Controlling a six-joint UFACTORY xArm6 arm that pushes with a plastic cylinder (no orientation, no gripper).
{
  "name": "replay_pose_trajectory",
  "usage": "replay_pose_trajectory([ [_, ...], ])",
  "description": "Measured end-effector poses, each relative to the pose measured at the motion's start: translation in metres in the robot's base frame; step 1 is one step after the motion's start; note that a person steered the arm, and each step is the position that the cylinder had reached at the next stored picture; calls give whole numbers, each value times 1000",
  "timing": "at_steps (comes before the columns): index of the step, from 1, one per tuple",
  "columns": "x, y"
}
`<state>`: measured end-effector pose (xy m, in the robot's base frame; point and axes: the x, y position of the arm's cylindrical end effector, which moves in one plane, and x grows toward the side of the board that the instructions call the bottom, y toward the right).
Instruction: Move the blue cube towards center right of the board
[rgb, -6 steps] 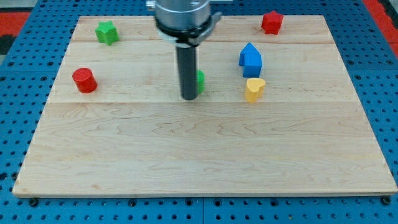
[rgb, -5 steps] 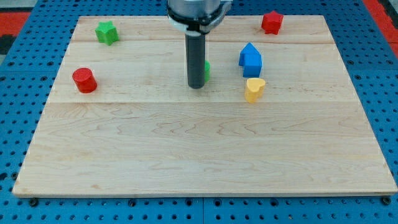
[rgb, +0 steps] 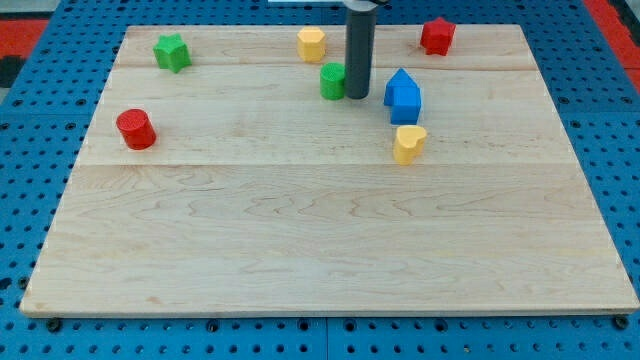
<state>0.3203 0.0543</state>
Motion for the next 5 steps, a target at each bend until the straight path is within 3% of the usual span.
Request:
replay_pose_trajectory([
  [1,-18,21],
  [4,30,147],
  [5,35,140],
])
